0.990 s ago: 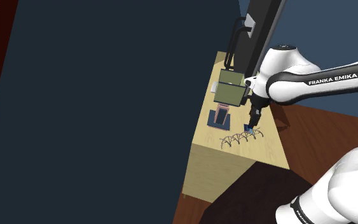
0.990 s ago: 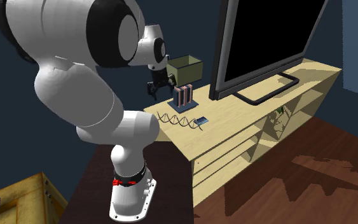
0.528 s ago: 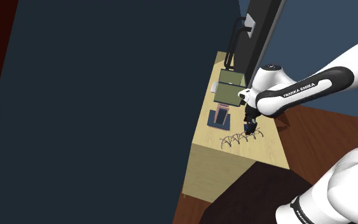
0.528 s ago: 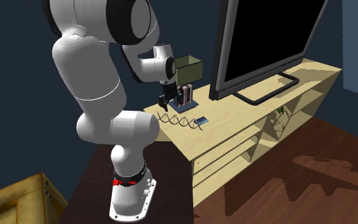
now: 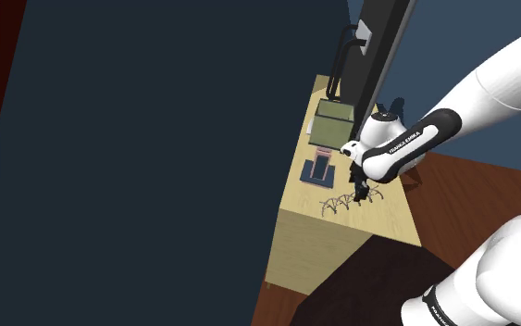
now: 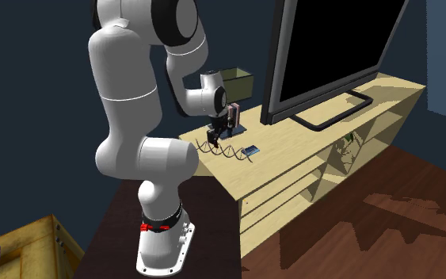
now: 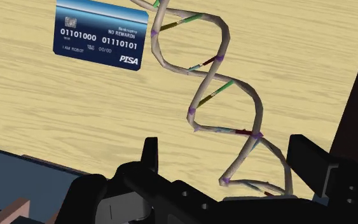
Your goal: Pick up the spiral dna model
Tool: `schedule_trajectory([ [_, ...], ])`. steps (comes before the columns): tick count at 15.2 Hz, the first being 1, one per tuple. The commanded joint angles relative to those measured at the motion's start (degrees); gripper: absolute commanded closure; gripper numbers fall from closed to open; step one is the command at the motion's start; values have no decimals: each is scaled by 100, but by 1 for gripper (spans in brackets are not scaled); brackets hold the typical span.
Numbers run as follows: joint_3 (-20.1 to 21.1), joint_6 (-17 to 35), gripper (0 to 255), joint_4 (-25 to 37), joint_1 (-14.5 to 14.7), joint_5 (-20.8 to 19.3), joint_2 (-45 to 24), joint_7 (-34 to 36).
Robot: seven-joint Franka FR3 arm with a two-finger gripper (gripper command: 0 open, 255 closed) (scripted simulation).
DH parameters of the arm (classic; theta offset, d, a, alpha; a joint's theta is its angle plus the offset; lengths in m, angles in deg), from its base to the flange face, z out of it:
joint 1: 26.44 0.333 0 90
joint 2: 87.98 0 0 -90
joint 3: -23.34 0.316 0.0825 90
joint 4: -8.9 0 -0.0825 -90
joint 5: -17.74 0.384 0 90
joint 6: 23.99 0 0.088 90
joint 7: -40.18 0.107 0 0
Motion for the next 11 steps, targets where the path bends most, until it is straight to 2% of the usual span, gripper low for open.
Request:
schedule_trajectory([
  [1, 1, 120, 0, 16, -3, 49, -240, -33],
  [5, 19, 369, 0, 23, -14, 113, -501, -48],
  [6, 23, 361, 255, 40, -17, 131, -509, -63],
  [11, 25, 359, 255, 47, -18, 139, -514, -70],
])
